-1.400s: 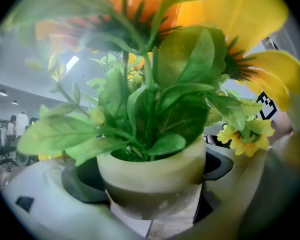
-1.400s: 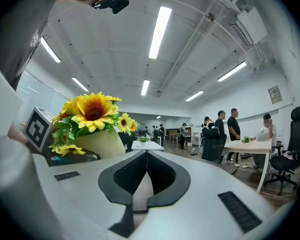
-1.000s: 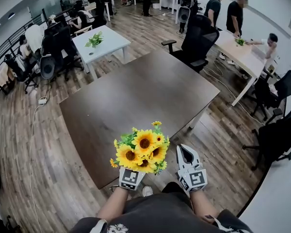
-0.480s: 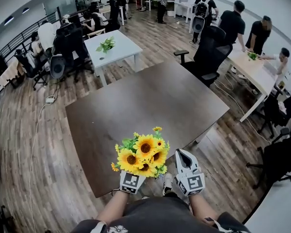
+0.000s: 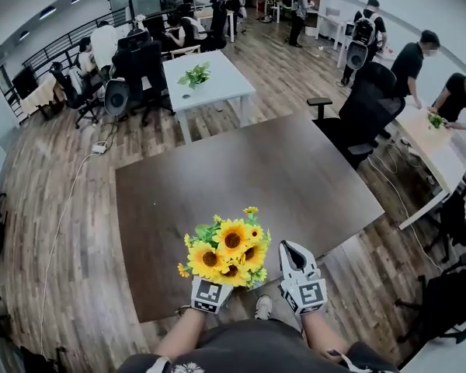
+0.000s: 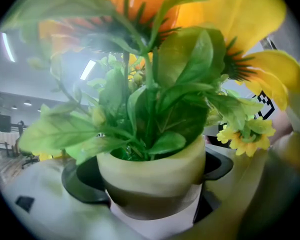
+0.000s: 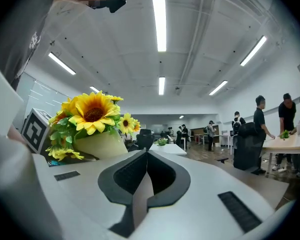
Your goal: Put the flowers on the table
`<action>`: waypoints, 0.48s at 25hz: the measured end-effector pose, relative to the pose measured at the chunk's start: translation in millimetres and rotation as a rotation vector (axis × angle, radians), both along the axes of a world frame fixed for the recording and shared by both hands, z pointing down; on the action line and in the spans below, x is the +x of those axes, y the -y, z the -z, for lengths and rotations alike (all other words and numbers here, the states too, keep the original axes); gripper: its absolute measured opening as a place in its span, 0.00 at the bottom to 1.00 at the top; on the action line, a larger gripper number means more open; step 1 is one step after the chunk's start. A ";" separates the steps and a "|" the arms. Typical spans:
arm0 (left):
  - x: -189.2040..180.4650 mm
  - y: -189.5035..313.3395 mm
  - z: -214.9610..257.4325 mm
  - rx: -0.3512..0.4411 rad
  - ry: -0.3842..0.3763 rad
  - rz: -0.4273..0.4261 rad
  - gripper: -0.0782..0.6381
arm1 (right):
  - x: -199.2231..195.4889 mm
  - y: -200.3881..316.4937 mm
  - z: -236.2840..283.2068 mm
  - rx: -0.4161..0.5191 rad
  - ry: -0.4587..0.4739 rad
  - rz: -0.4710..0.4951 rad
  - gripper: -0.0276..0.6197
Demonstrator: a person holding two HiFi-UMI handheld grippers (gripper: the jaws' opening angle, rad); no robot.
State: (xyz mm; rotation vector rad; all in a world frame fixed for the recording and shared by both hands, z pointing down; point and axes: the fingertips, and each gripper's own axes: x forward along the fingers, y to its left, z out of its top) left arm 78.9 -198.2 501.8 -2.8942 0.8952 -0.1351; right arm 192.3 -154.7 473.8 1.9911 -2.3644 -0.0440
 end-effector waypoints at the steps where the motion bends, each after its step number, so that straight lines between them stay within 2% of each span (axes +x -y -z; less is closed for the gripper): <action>1: 2.4 4.9 -0.4 -0.002 -0.001 0.016 0.88 | 3.7 6.5 -0.7 -0.001 0.001 0.015 0.08; 12: 20.0 39.4 -14.3 -0.027 0.012 0.187 0.88 | 27.4 58.0 -18.5 -0.025 0.009 0.187 0.08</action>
